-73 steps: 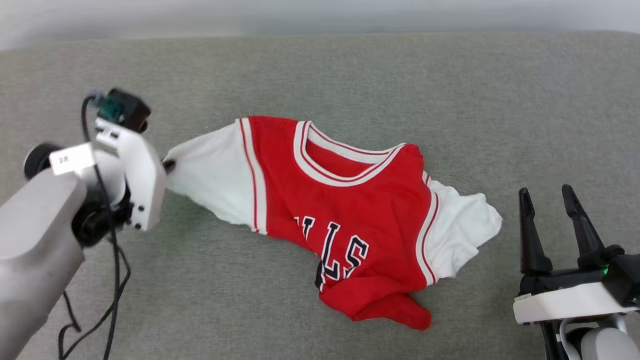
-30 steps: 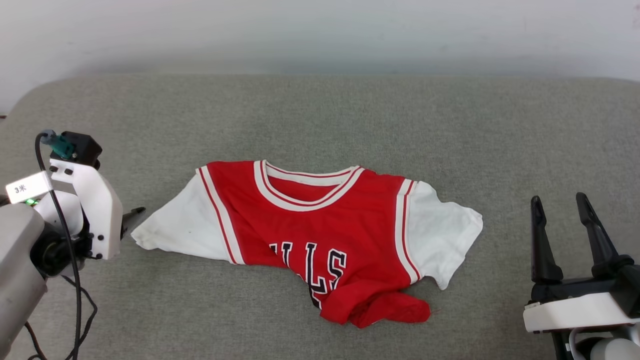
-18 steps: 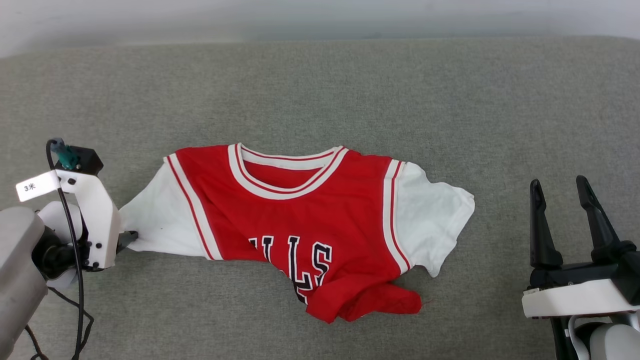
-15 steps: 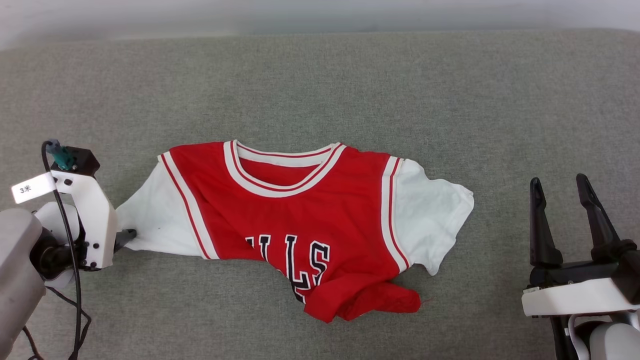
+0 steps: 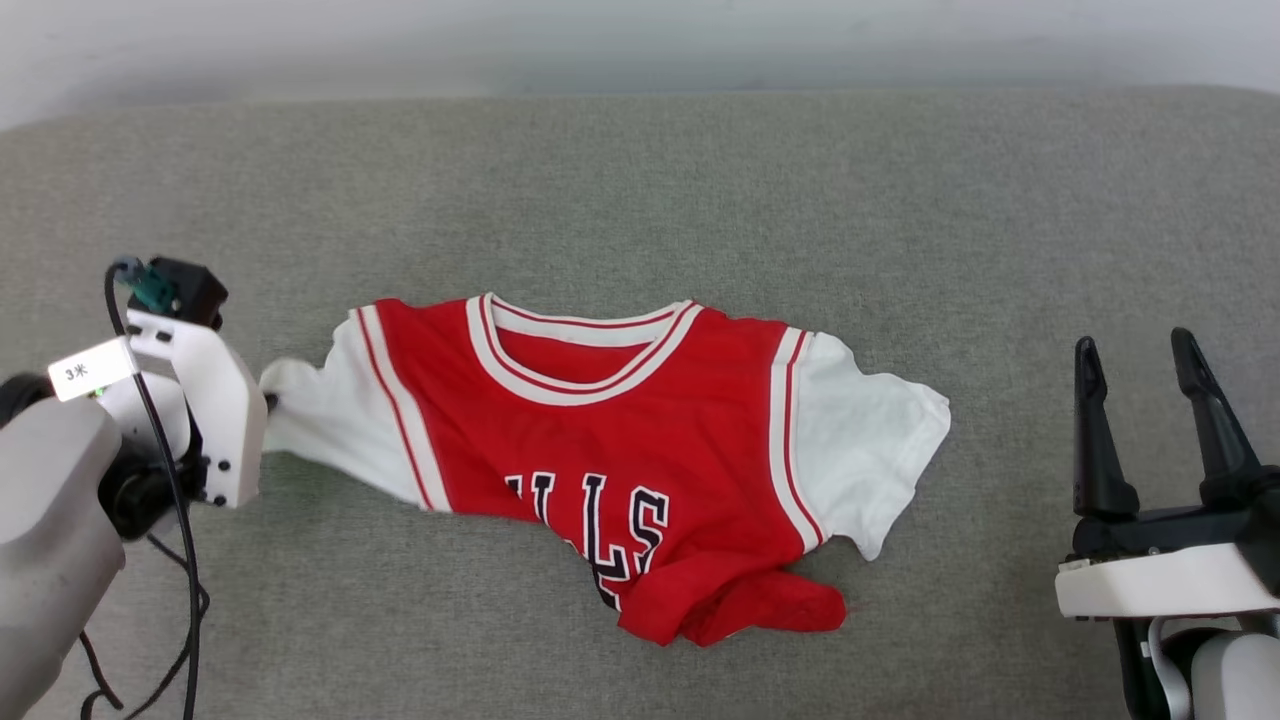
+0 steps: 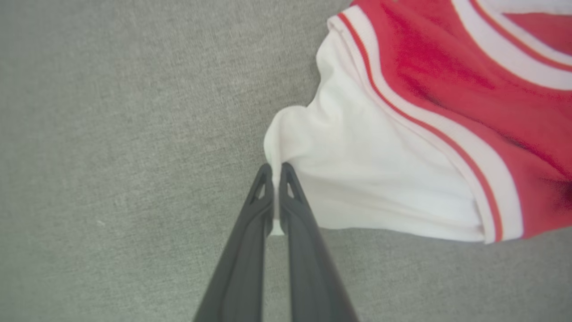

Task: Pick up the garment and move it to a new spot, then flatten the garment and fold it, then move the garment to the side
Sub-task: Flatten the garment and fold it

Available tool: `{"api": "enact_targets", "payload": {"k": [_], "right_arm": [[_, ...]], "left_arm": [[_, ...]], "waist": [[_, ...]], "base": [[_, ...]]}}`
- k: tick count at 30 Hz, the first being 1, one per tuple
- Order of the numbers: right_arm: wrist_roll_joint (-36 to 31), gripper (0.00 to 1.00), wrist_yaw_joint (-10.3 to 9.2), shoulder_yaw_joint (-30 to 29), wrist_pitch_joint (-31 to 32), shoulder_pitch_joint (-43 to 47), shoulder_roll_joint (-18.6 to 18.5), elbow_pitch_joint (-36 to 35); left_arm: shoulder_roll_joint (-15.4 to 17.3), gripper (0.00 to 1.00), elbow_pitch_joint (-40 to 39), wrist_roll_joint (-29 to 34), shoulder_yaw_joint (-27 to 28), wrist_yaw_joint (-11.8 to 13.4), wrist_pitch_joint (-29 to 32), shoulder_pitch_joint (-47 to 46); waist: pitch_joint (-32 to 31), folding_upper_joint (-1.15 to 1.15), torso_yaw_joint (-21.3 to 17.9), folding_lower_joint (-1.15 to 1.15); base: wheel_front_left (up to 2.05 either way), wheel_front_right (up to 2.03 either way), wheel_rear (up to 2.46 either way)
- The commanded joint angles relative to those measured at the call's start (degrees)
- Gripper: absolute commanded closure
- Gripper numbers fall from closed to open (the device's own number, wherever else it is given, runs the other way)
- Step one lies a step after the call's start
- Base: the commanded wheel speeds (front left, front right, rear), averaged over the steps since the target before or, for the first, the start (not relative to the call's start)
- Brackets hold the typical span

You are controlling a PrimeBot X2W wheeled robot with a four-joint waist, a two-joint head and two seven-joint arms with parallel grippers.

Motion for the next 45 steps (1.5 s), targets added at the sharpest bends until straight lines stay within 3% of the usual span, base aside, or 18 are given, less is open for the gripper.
{"api": "enact_targets", "payload": {"k": [1,5,8,15,19,25,30,37,45], "right_arm": [[-0.4,0.0,-0.04,-0.3,-0.1,-0.8,0.1,-0.5],[-1.9,0.0,-0.04,-0.6,-0.1,-2.0,-0.1,-1.6],[-3.1,0.0,-0.04,0.1,-0.1,-3.3,-2.2,-1.8],[-2.0,0.0,-0.04,7.5,1.6,-8.8,-11.5,4.7],[2.8,0.0,-0.05,16.6,12.5,-12.9,-18.8,7.2],[15.7,0.0,-0.06,31.8,32.8,-19.6,-30.5,6.8],[26.1,0.0,-0.06,40.9,46.3,-25.0,-37.3,5.9],[32.3,0.0,-0.06,48.0,54.6,-31.2,-39.7,8.2],[34.6,0.0,-0.06,54.4,53.7,-35.8,-37.8,16.2]], "left_arm": [[0.2,1.0,-0.4,1.0,0.4,0.0,-2.0,-1.1],[0.2,1.0,-2.3,3.5,0.6,0.0,-7.5,-2.4],[0.2,1.0,-4.4,4.8,0.7,0.6,-10.1,-2.8],[1.2,1.0,-11.3,6.8,0.0,2.9,-11.7,-1.6],[2.1,1.0,-14.7,6.8,-0.1,4.2,-11.3,-1.0],[2.6,1.0,-18.3,7.1,0.0,6.0,-11.1,-0.4],[2.6,1.0,-20.2,7.6,0.2,6.8,-11.5,-1.3],[1.9,1.0,-21.9,8.6,0.3,7.4,-12.2,-2.9],[1.0,1.0,-23.0,9.9,0.3,7.9,-13.0,-4.9]], "waist": [[-1.2,0.0,0.8,0.0],[-3.1,0.0,1.6,0.0],[-4.3,0.0,2.1,0.0],[-5.9,0.0,2.8,0.0],[-5.9,0.0,3.0,0.0],[-4.8,0.0,3.4,0.0],[-3.2,0.0,4.1,0.0],[-0.1,0.0,5.8,0.0],[4.0,0.0,7.8,0.0]], "base": [[0.0,0.0,0.0],[0.0,0.0,0.0],[0.0,0.0,0.0],[0.0,0.0,0.0],[0.0,0.0,0.0],[0.0,0.0,0.0],[0.0,0.0,0.0],[0.0,0.0,0.0],[0.0,0.0,0.0]]}}
